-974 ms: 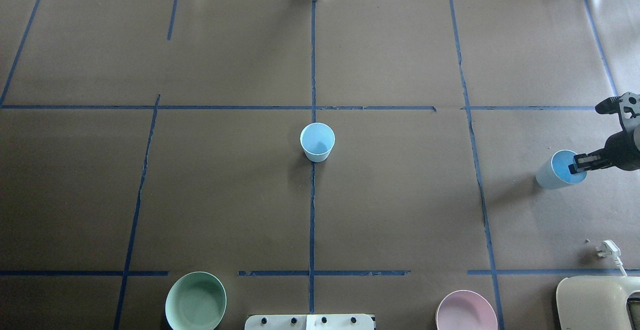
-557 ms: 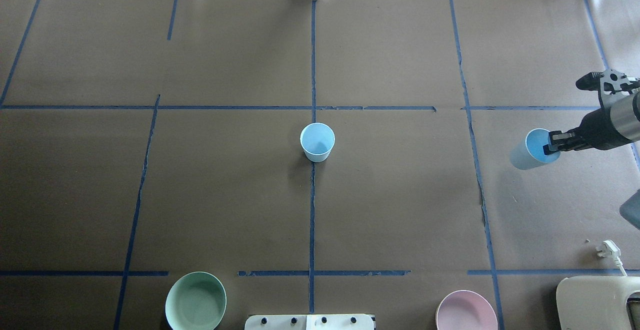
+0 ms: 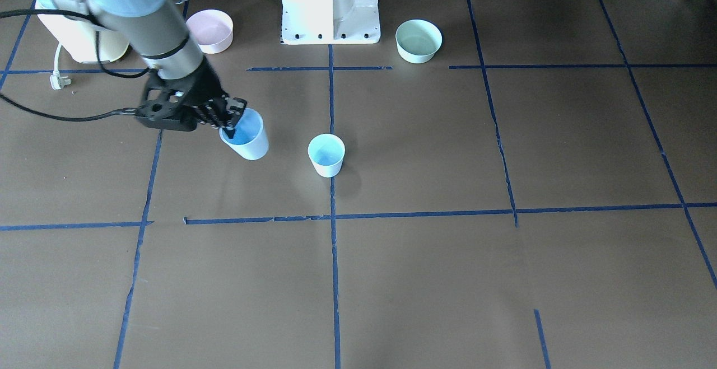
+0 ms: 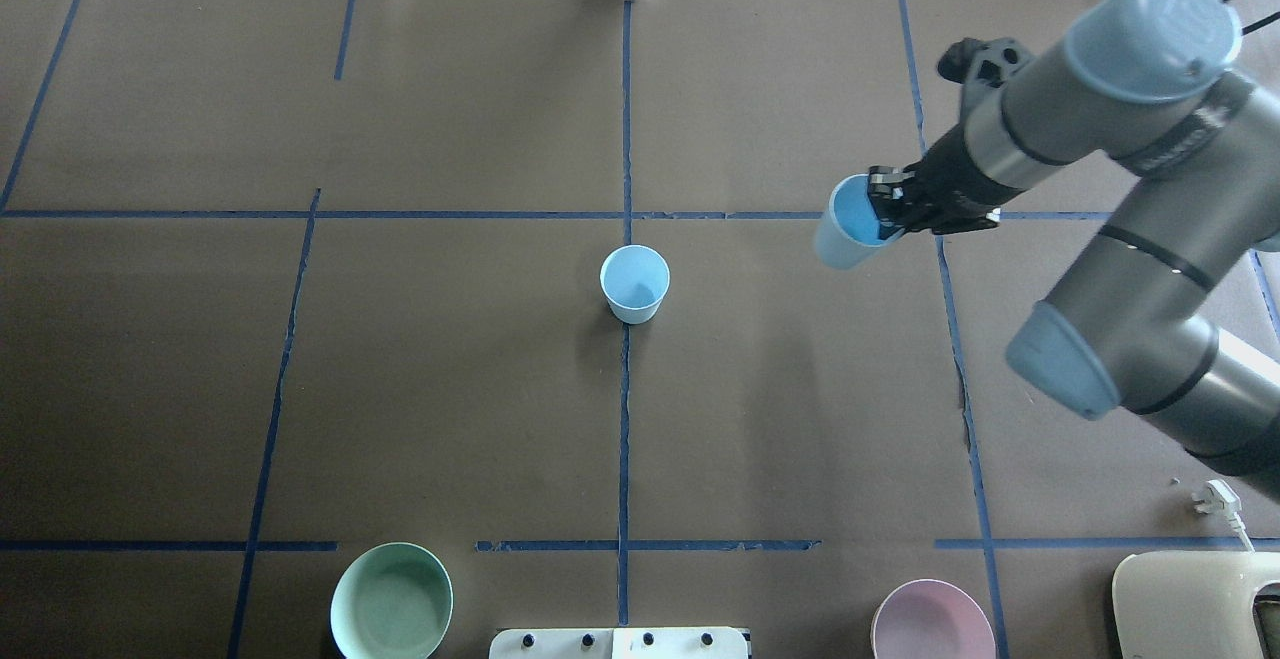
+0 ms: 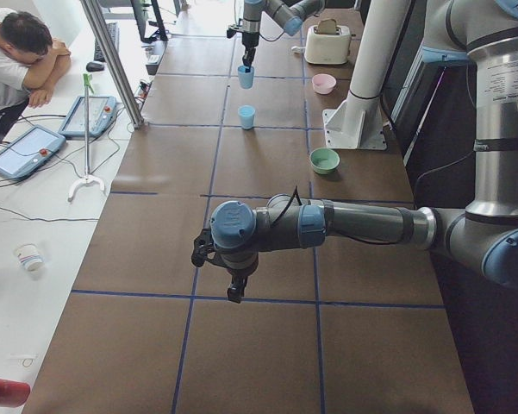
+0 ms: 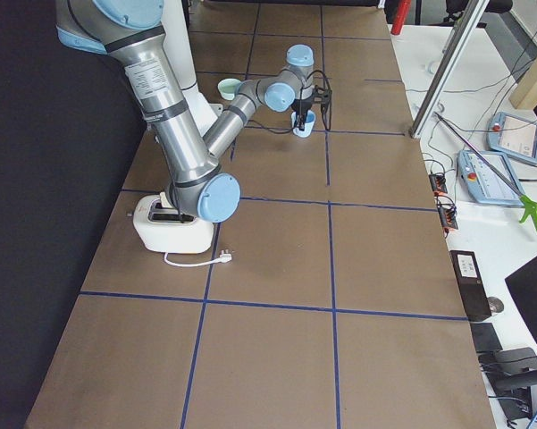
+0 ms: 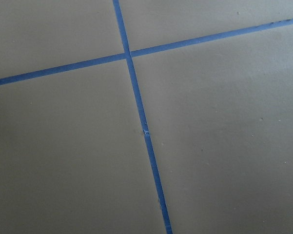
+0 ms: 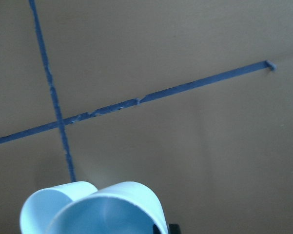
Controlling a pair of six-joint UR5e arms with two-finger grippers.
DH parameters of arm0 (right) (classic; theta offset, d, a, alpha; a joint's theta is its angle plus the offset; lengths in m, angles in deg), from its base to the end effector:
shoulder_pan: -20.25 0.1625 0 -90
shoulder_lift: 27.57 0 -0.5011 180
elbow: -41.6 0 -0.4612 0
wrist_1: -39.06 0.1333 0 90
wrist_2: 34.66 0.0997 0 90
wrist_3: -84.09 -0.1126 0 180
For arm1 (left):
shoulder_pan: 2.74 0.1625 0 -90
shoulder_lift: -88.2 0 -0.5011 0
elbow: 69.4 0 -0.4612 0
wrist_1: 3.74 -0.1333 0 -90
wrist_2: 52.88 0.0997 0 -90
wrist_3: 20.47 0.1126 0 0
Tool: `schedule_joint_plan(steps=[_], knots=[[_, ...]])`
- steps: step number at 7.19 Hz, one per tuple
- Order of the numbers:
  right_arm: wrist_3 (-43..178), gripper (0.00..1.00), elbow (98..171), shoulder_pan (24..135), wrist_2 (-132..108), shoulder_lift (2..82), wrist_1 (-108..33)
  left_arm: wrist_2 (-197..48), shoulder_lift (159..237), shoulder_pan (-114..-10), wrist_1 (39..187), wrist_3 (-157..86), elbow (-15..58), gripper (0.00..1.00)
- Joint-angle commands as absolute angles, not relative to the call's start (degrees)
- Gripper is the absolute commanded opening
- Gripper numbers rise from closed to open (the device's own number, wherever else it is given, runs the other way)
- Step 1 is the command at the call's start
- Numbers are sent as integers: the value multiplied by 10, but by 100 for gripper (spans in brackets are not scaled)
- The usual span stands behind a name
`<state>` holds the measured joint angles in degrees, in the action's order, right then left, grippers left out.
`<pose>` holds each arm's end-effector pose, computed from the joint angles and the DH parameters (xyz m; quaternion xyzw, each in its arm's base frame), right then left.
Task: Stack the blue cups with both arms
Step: 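Carry the cup with the right gripper and lower it into the center cup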
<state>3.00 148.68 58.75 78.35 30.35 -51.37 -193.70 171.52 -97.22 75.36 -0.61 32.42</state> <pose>-0.5012 -0.5127 0.2316 -0.0038 -0.4432 0.1484 0.8841 -0.0844 -0.4880 0.6997 0.0460 0.4285 0.0993 0.8969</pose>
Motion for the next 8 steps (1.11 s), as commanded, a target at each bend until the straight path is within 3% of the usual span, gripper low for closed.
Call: schedule_joint_plan(steps=[1, 5, 8], knots=[[-57, 0, 1459, 517, 701, 234, -536, -1938, 1715, -972, 754, -12, 325, 100], [-59, 0, 1391, 504, 673, 184, -552, -1938, 1715, -972, 754, -11, 322, 100], [-57, 0, 1382, 502, 673, 185, -552, -1938, 1716, -972, 754, -11, 324, 100]])
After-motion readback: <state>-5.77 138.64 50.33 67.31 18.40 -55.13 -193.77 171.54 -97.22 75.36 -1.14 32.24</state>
